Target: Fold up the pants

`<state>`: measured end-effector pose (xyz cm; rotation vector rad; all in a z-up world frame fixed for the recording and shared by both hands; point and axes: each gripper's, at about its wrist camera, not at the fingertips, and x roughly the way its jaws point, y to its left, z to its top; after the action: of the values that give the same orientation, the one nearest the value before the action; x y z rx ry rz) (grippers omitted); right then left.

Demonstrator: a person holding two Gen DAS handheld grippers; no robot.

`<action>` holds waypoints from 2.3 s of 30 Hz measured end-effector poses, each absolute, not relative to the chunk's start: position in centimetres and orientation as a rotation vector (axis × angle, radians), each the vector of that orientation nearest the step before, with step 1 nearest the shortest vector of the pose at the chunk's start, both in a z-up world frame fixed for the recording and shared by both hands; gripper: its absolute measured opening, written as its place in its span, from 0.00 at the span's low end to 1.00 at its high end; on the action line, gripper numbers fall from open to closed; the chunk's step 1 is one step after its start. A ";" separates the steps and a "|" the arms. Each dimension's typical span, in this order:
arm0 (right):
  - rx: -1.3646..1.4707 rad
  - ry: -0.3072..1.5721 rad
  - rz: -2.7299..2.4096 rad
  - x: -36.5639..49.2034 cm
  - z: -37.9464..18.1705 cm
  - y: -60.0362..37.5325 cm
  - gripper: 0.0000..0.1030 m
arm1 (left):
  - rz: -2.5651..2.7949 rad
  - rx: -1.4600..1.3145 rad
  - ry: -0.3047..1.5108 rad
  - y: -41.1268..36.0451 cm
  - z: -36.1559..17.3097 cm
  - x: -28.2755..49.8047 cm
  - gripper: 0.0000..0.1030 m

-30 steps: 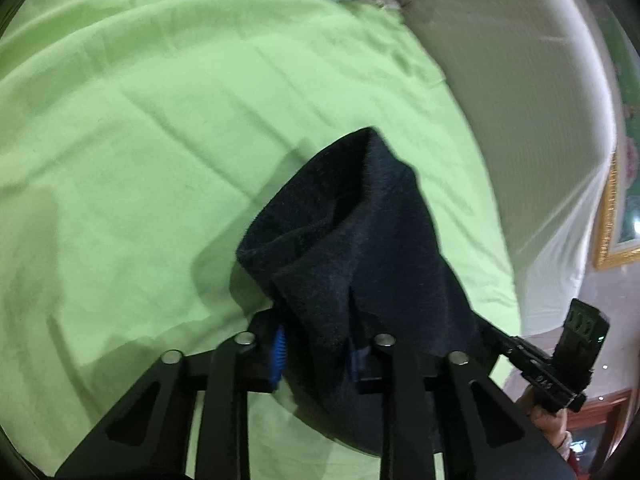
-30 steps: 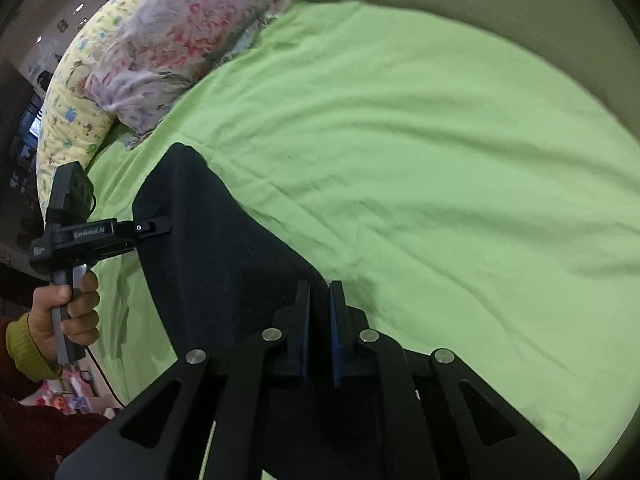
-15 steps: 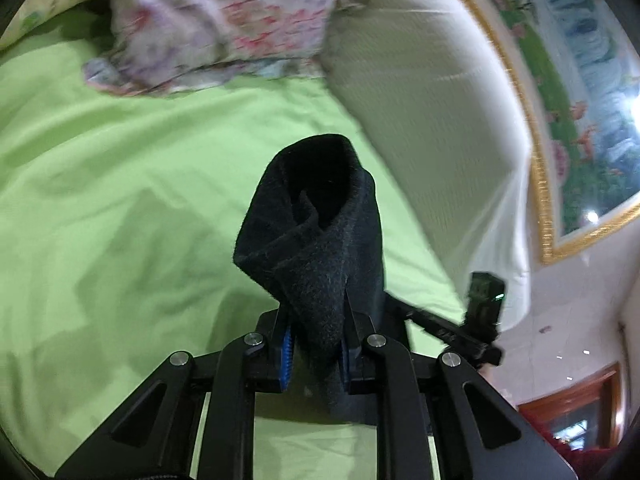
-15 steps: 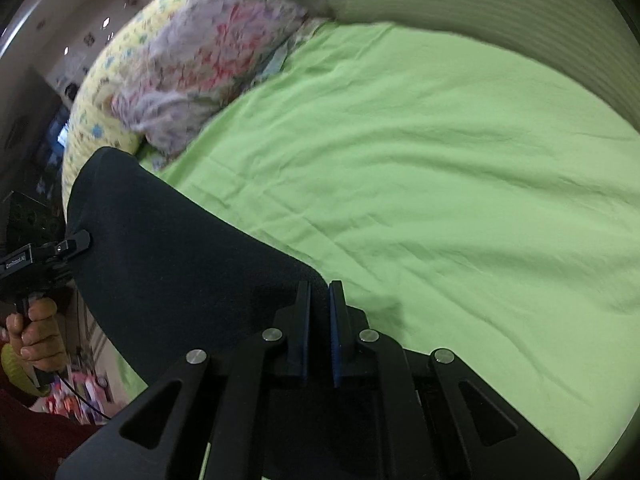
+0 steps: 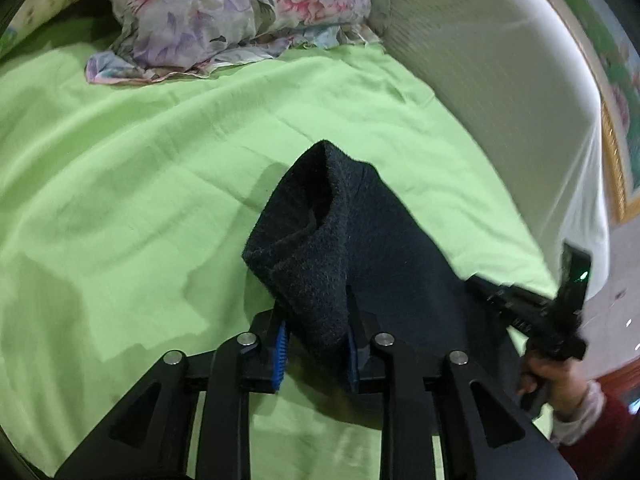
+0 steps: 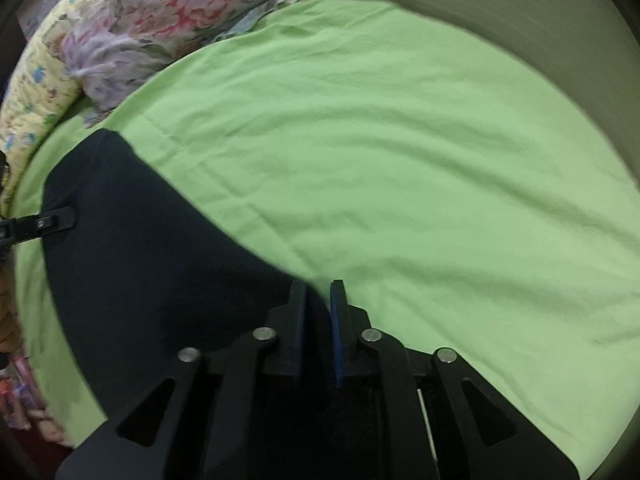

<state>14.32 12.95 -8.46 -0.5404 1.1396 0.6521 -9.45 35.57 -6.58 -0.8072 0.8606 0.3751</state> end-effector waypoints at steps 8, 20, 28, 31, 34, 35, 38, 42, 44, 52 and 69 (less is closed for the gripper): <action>-0.364 1.129 0.589 13.3 -4.6 10.1 0.18 | 0.435 -0.748 0.867 35.9 -4.3 -11.1 0.41; -0.111 1.128 0.481 6.3 -1.4 1.4 0.25 | 0.280 -0.674 0.805 31.8 0.9 -7.6 0.51; 0.054 1.101 0.322 2.0 -0.2 -6.6 0.35 | 0.079 -0.591 0.896 24.4 1.2 -2.0 0.52; 0.120 1.088 0.239 0.2 0.2 -10.2 0.36 | -0.008 -0.570 0.948 21.1 0.8 0.1 0.52; 0.184 1.077 0.172 -1.4 0.4 -13.0 0.37 | -0.073 -0.538 0.983 18.3 0.6 1.7 0.52; 0.206 1.071 0.152 -1.9 0.5 -13.9 0.37 | -0.102 -0.520 0.998 17.1 0.5 2.3 0.54; 0.251 1.045 0.077 -3.4 0.7 -16.8 0.40 | -0.171 -0.473 1.034 13.9 0.4 3.9 0.56; 0.312 0.979 -0.039 -5.0 1.6 -20.4 0.41 | -0.271 -0.417 1.088 9.8 0.2 6.4 0.58; 0.356 0.957 -0.082 -5.5 1.8 -22.0 0.42 | -0.317 -0.389 1.110 7.9 0.2 7.7 0.58; 0.539 0.926 -0.215 -6.9 1.1 -27.2 0.48 | -0.497 -0.260 1.193 -0.2 -0.2 13.0 0.61; 0.778 0.867 -0.259 -4.5 -1.0 -29.6 0.54 | -0.766 -0.062 1.377 -11.5 -4.1 21.6 0.64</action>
<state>-4.54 -29.56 -1.03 0.7781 0.8673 -0.2590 21.58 -11.50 -4.09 -0.0622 1.3770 -0.7665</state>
